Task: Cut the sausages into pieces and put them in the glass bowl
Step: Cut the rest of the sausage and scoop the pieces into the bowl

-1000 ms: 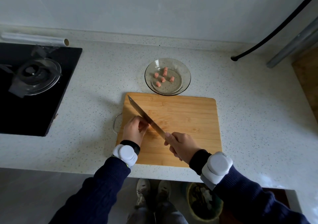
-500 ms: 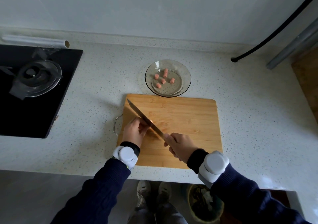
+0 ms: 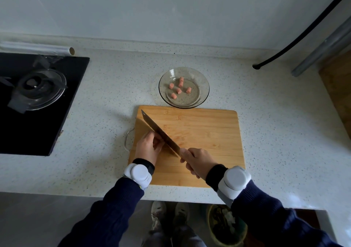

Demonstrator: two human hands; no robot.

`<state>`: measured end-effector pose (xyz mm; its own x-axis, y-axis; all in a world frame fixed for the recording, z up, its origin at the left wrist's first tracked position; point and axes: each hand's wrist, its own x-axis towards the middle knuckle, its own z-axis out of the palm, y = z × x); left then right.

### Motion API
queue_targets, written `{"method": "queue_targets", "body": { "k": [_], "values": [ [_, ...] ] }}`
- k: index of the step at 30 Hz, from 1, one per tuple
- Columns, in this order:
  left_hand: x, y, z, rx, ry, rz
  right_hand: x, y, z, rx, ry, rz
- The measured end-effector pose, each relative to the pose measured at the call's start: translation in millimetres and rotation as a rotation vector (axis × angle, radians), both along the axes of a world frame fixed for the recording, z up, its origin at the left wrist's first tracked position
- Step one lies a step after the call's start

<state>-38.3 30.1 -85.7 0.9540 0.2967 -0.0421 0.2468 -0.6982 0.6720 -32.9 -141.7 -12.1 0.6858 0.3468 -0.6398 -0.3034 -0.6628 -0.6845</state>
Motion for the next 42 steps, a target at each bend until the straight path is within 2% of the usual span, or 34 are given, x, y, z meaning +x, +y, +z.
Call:
{"method": "queue_targets", "body": {
  "k": [5,18,27,32,39,42],
  "values": [
    [1.2,-0.9,3.1,-0.009,0.011,0.018,-2.7,0.3,-0.4,0.014,-0.007,-0.024],
    [17.3,-11.8,23.2,-0.029,-0.130,0.029,3.0,-3.1,14.6,0.112,-0.061,-0.176],
    [27.8,-18.7,26.7,-0.401,-0.119,0.214,10.9,-7.6,15.4,0.080,-0.196,-0.150],
    [39.5,-12.5,26.8,-0.511,-0.114,0.217,19.2,-11.1,14.9,0.064,-0.299,-0.145],
    [80.4,1.2,40.0,-0.405,-0.082,0.183,39.5,-18.0,17.4,0.054,-0.394,-0.189],
    [102.3,0.2,45.3,-0.290,-0.043,0.116,49.4,-19.5,19.6,0.044,-0.436,-0.203]
  ]
}}
